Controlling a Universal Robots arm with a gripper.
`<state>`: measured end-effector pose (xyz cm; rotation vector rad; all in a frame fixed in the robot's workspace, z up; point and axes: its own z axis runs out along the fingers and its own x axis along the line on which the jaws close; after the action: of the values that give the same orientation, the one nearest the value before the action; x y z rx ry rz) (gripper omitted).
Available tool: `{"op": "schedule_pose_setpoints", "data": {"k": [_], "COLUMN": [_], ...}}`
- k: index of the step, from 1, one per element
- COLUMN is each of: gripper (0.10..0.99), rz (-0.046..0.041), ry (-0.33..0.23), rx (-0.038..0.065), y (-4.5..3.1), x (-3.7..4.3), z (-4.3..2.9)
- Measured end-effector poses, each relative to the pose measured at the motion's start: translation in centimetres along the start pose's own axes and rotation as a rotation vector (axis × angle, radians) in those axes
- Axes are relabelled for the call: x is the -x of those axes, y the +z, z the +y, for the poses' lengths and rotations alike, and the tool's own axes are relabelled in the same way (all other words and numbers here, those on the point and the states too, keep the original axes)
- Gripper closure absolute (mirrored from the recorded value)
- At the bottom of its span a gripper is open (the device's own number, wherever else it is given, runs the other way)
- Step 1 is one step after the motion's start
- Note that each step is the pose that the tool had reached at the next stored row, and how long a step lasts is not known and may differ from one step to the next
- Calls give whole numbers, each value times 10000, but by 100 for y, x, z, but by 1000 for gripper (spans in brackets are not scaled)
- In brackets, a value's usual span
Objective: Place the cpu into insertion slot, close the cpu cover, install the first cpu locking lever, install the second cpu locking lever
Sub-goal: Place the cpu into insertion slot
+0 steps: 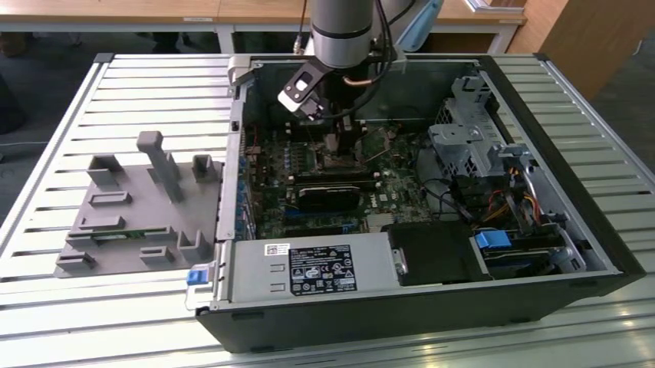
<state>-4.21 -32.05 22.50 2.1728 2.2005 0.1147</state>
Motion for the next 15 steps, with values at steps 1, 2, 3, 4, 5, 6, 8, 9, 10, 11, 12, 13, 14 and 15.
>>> {"op": "schedule_pose_setpoints", "data": {"k": [1, 2, 3, 4, 5, 6, 8, 9, 10, 11, 12, 13, 14, 15], "gripper": [545, 545, 545, 545, 545, 545, 545, 545, 545, 545, 545, 545, 545, 545], "rz": [0, -1, -1, -4, -10, -19, -48, -77, -132, -218, -295, -335, -353, -357], "ry": [1, 2, 10, 30, 60, 83, 104, 109, 110, 109, 114, 124, 148, 182], "rx": [-3, -6, -8, -9, -8, -8, -8, -8, -8, -9, -10, -9, -9, -10], "y": [11, 22, 32, 42, 51, 60, 78, 85, 92, 96, 102, 113, 125, 135], "x": [-3, -4, -5, -4, -4, -4, -2, -2, -2, -2, -2, -2, -1, -1], "z": [-1, -1, -2, -3, -4, -5, -6, -8, -8, -8, -9, -10, -10, -11]}}
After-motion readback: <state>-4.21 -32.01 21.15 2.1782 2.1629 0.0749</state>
